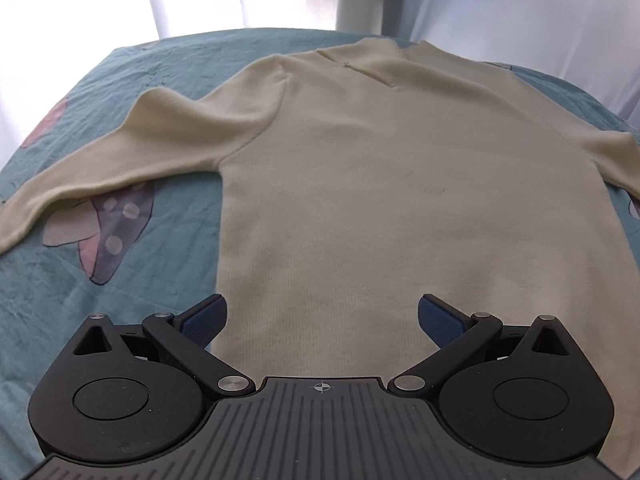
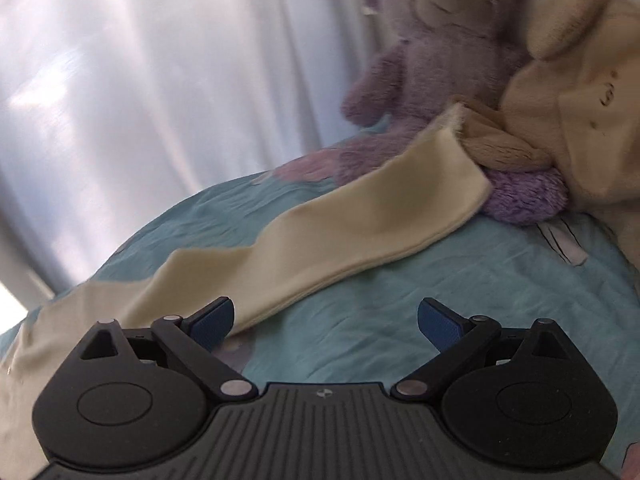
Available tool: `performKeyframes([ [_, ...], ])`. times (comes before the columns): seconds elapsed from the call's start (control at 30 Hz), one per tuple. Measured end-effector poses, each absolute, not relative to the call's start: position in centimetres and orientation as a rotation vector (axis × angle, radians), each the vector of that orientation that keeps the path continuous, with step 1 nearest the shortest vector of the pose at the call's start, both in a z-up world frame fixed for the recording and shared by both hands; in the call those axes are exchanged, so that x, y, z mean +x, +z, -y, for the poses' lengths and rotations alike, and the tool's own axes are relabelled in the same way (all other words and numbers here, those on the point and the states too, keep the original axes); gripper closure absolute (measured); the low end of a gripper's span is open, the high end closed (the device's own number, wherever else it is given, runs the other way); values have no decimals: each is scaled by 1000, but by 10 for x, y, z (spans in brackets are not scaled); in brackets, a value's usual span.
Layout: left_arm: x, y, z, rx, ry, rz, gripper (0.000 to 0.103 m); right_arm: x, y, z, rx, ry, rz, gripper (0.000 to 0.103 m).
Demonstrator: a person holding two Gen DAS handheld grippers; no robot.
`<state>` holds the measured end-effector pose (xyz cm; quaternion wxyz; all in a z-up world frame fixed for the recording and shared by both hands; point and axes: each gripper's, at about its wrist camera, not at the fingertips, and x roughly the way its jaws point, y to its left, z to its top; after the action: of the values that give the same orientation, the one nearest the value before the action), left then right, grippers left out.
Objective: Fold small clothes
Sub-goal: 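Reach the right tool to the sweater's sleeve cuff and grasp it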
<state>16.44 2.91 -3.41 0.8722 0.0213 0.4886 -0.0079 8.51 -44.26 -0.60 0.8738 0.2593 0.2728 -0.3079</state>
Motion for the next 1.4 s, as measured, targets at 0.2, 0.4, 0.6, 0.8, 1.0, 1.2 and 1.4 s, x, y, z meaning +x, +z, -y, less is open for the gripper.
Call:
performKeyframes([
  [0.2, 166, -50, -18, 62, -18, -1019, 0, 74, -44, 531, 879, -779, -486, 54],
  [0.4, 162, -51, -17, 14, 32, -1009, 0, 66, -78, 578, 1035, -755, -365, 63],
  [0.6, 160, -51, -19, -13, 51, -1014, 0, 72, -90, 604, 1069, -739, -323, 88],
  [0.8, 154, -51, -19, -16, 53, -977, 0, 71, -74, 595, 962, -710, -297, 97],
  [1.0, 156, -34, -23, -81, -26, -936, 0, 94, -15, 513, 735, -462, -276, 97],
  [1.2, 178, 4, -11, -158, -248, -785, 0, 130, 26, 345, 448, 95, -381, 96],
  [1.4, 218, -3, -16, -317, -388, -813, 1, 141, -21, 253, 366, 283, -655, 78],
])
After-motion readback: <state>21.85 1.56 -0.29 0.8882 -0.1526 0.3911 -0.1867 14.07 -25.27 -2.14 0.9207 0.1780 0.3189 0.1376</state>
